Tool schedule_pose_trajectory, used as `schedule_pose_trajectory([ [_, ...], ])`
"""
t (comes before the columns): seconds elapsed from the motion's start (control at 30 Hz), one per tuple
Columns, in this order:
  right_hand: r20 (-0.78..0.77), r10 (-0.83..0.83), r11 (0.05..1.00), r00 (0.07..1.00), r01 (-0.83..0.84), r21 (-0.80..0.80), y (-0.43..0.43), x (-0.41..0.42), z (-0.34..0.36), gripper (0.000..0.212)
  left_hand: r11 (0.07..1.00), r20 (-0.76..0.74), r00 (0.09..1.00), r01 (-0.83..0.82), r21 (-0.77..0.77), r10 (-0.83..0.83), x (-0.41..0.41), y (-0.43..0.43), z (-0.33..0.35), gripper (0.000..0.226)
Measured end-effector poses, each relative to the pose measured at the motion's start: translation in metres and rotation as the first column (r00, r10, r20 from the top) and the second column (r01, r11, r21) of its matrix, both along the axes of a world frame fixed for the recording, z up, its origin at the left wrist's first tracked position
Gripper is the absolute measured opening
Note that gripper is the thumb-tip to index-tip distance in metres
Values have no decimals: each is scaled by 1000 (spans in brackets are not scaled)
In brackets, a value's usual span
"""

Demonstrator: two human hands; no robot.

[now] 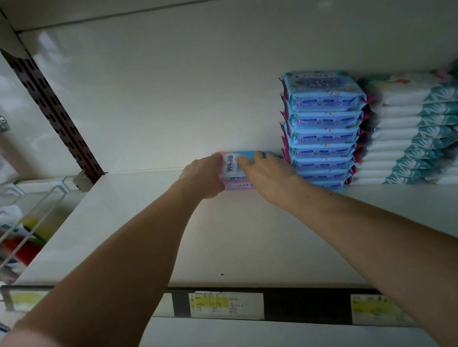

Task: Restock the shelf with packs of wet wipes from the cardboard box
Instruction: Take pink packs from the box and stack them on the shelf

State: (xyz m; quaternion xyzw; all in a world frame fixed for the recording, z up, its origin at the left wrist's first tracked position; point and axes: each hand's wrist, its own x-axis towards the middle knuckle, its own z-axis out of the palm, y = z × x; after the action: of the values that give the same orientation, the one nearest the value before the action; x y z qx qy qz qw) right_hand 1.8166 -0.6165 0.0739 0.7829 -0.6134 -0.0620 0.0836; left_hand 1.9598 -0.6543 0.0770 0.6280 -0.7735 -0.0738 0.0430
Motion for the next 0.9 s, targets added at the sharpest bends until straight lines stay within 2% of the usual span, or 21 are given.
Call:
schedule_pose_trajectory([
  [0.2,10,9,1000,1000,-9,1,1,2,1,67,999,-27,999,18,39,-17,6,-2,7,60],
  [0.33,-10,-141,988,990,142,55,-4,5,3,76,996,24,996,88,27,-89,-5,-8,7,59],
  [0.43,4,-187,978,982,186,91,-8,11,3,75,994,23,995,100,33,-100,-7,-11,4,62],
  [0.67,-45,-155,985,987,157,70,-15,18,2,73,998,34,997,64,17,-64,-4,-10,6,48],
  [0.77,-76,-185,979,980,190,78,-13,20,5,76,1000,79,997,26,-13,-25,-7,-6,0,50],
  [0.9,-28,-148,988,989,149,47,1,20,15,64,997,134,989,-49,-55,56,-11,7,8,56],
])
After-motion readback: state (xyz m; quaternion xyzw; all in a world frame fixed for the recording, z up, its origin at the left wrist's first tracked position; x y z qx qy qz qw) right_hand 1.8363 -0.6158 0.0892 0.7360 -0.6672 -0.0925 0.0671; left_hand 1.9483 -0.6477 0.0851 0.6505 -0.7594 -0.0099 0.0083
